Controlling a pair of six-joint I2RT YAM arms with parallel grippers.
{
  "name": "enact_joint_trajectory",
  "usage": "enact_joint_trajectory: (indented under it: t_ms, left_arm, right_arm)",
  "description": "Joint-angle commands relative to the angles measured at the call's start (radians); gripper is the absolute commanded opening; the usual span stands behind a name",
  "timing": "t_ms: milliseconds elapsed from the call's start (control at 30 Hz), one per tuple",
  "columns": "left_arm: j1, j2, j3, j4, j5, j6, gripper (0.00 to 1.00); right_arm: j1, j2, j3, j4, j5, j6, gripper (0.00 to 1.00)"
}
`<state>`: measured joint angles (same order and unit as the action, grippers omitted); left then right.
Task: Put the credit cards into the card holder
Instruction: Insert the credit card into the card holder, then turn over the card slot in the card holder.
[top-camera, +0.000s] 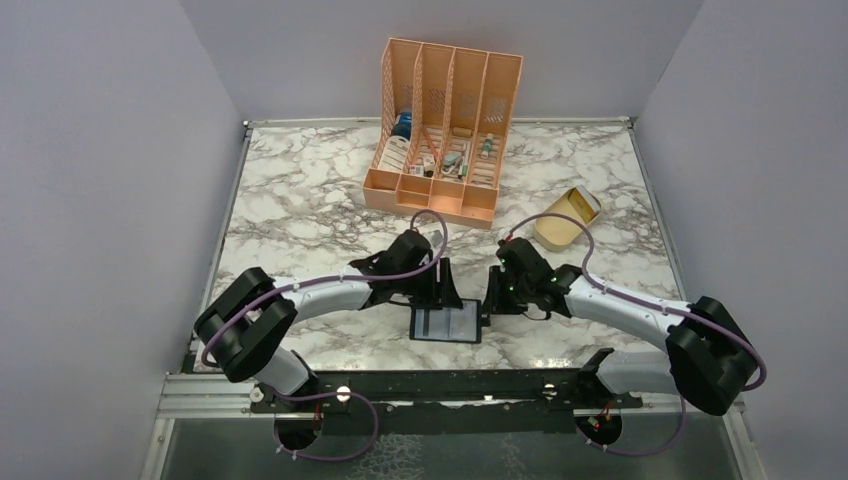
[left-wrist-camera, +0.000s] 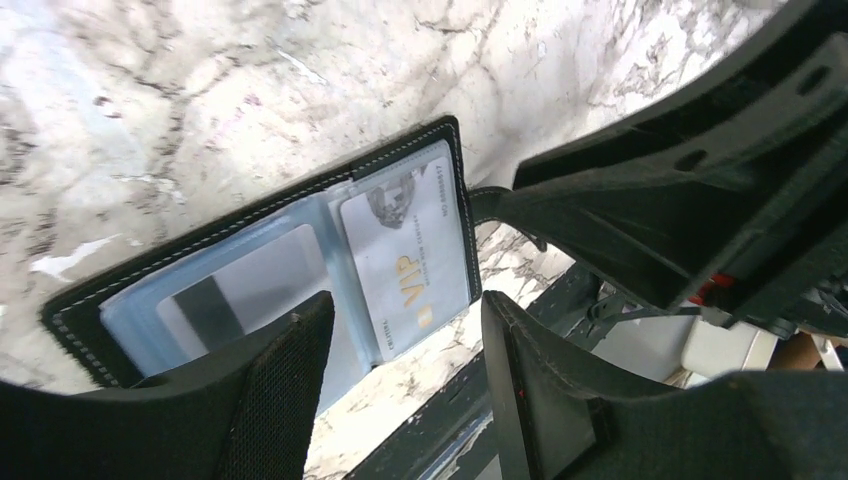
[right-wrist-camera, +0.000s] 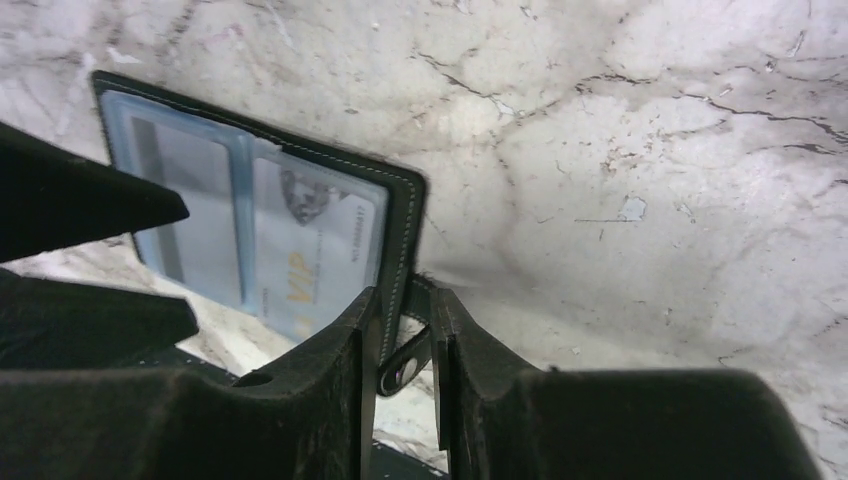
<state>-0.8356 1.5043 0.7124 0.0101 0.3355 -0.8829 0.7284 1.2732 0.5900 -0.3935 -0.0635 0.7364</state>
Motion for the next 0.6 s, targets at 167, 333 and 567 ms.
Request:
enact_joint_trajectory:
  t_ms: [167,333,567]
  left_arm:
    - [0.171,-0.122,-0.039,-0.067,0.044,0.056,0.58]
    - [0.305,-0.177,-0.084,-0.063,0.16,0.081,0.58]
    - [0.407,-0.234,-0.145,-0.022,0.27,0.072,0.58]
  right_arm:
    - [0.026,-0.053,0.077,-0.007,-0.031,0.052,0.26]
    - [0.107,0.018,0.111,0.047,-0.041,0.101,0.26]
    - [0.197,0.177,0.2,0.099,-0.03,0.126,0.22]
